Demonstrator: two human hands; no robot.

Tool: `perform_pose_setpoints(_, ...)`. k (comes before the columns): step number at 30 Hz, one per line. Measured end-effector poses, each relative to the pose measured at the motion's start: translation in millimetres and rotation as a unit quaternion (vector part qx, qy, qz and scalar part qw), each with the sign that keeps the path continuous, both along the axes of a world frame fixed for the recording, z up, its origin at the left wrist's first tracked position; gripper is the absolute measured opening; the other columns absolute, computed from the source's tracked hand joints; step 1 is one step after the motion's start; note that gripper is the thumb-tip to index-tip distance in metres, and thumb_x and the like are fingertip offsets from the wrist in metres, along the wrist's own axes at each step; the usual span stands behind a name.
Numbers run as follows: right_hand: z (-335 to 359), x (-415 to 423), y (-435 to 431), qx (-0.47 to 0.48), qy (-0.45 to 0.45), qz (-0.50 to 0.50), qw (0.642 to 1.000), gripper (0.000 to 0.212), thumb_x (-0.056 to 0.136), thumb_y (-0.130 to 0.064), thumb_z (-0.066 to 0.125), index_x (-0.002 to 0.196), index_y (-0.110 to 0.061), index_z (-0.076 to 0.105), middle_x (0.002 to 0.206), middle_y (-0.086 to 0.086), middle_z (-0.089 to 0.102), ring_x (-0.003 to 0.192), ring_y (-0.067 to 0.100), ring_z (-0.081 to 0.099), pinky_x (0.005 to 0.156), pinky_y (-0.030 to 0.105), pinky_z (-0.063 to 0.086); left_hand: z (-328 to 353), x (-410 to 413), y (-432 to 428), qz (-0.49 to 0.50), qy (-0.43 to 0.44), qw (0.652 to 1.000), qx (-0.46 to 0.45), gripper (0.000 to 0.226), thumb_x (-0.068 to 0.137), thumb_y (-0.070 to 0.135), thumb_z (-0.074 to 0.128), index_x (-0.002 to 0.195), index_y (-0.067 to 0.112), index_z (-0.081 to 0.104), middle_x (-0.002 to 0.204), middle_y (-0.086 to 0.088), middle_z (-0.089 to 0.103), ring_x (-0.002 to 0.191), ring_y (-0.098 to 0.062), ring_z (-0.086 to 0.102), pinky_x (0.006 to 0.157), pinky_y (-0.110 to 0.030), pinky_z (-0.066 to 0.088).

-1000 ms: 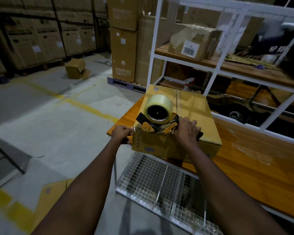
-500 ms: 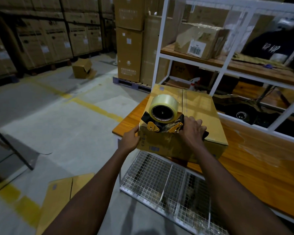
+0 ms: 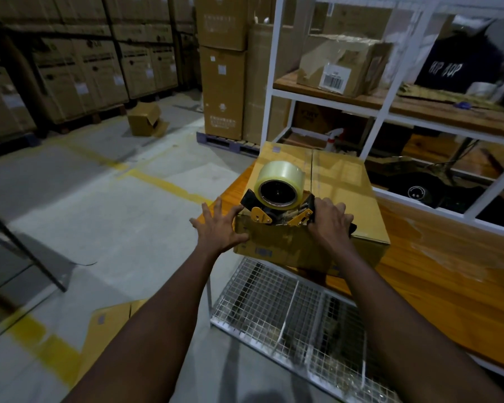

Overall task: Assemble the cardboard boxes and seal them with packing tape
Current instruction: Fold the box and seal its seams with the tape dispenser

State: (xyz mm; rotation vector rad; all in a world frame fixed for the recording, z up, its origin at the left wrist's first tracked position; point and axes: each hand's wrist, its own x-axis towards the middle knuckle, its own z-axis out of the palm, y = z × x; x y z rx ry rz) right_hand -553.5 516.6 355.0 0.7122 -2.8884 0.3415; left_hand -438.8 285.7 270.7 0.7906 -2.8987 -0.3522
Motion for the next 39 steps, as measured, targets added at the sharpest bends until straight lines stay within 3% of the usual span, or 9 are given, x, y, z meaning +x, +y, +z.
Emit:
perform_pose_setpoints(10, 3, -33, 69, 0.024, 0.015, -0.019, 0.999, 0.033, 0.091, -0.04, 0.062, 0.114, -0.017, 0.053, 0.112, 0.01, 0.054, 0.107, 0.037, 0.047, 0.088, 0.049, 0.039, 5, 2, 14, 0.02, -0.009, 1.0, 0.003, 0.082, 0.078, 0.077, 0.052, 0.147, 0.053, 0.015, 0.165, -0.007, 0.005, 0.148, -0.047, 0.001, 0.103, -0.08, 0.012)
perform_pose_setpoints(14, 3, -37, 70, 0.04, 0.017, -0.007, 0.999, 0.029, 0.093, -0.032, 0.061, 0.116, -0.017, 0.052, 0.115, 0.009, 0.053, 0.109, 0.037, 0.046, 0.087, 0.046, 0.037, 21, -4, 35, -0.009, -0.002, 0.996, -0.094, 0.085, 0.083, 0.075, 0.016, 0.154, 0.028, 0.022, 0.166, -0.004, 0.005, 0.151, -0.034, 0.004, 0.109, -0.07, 0.01)
perform_pose_setpoints(17, 5, -41, 69, 0.051, 0.008, -0.005, 0.999, 0.029, 0.092, -0.027, 0.063, 0.117, -0.017, 0.051, 0.117, 0.008, 0.053, 0.111, 0.035, 0.045, 0.086, 0.045, 0.036, 27, -10, 54, -0.092, -0.044, 0.987, -0.121, 0.099, 0.075, 0.071, -0.005, 0.158, 0.018, 0.009, 0.167, -0.002, 0.001, 0.153, -0.022, 0.005, 0.117, -0.06, 0.008)
perform_pose_setpoints(20, 5, -42, 71, 0.046, -0.006, 0.006, 0.999, 0.033, 0.091, -0.027, 0.064, 0.119, -0.017, 0.051, 0.118, 0.008, 0.053, 0.111, 0.035, 0.045, 0.085, 0.045, 0.036, 22, -11, 61, -0.095, -0.092, 0.984, -0.118, 0.089, 0.086, 0.07, 0.004, 0.158, 0.02, -0.005, 0.166, 0.0, -0.009, 0.153, -0.02, -0.001, 0.118, -0.06, 0.005)
perform_pose_setpoints(23, 6, -48, 85, 0.032, -0.007, 0.013, 0.999, 0.033, 0.09, -0.03, 0.065, 0.118, -0.018, 0.052, 0.116, 0.008, 0.053, 0.111, 0.035, 0.045, 0.086, 0.044, 0.036, 24, -12, 61, -0.079, -0.107, 0.985, -0.11, 0.095, 0.079, 0.072, -0.001, 0.159, 0.021, -0.002, 0.166, 0.002, -0.007, 0.153, -0.019, 0.0, 0.117, -0.062, 0.006)
perform_pose_setpoints(29, -5, -79, 154, 0.007, 0.002, 0.002, 1.0, 0.024, 0.09, -0.032, 0.062, 0.109, -0.02, 0.056, 0.11, 0.009, 0.055, 0.108, 0.038, 0.047, 0.086, 0.047, 0.038, 36, -20, 80, -0.032, -0.144, 0.983, -0.109, 0.08, 0.098, 0.065, 0.023, 0.159, 0.018, 0.001, 0.167, 0.0, -0.005, 0.153, -0.022, 0.001, 0.116, -0.064, 0.005)
perform_pose_setpoints(32, -7, -85, 163, 0.016, 0.015, 0.004, 1.0, 0.021, 0.091, -0.028, 0.062, 0.11, -0.02, 0.056, 0.111, 0.009, 0.057, 0.107, 0.037, 0.048, 0.085, 0.046, 0.039, 48, -32, 104, -0.017, -0.147, 0.983, -0.11, 0.089, 0.091, 0.073, 0.01, 0.159, 0.016, 0.005, 0.166, -0.003, -0.002, 0.153, -0.027, 0.003, 0.115, -0.065, 0.004)
perform_pose_setpoints(35, -6, -88, 166, 0.02, 0.017, 0.006, 1.0, 0.024, 0.089, -0.024, 0.065, 0.112, -0.02, 0.057, 0.112, 0.008, 0.058, 0.106, 0.036, 0.048, 0.084, 0.046, 0.039, 49, -45, 139, -0.064, -0.149, 0.977, -0.139, 0.109, 0.068, 0.076, -0.013, 0.159, 0.017, 0.004, 0.166, -0.003, 0.0, 0.152, -0.026, 0.007, 0.117, -0.062, 0.006)
perform_pose_setpoints(39, -11, -86, 172, -0.001, 0.005, 0.015, 1.0, 0.023, 0.089, -0.023, 0.066, 0.109, -0.021, 0.056, 0.112, 0.007, 0.057, 0.105, 0.035, 0.048, 0.08, 0.043, 0.035, 42, -49, 151, -0.05, -0.159, 0.977, -0.132, 0.1, 0.077, 0.076, -0.006, 0.159, 0.02, 0.0, 0.166, -0.001, -0.005, 0.153, -0.023, 0.005, 0.115, -0.064, 0.005)
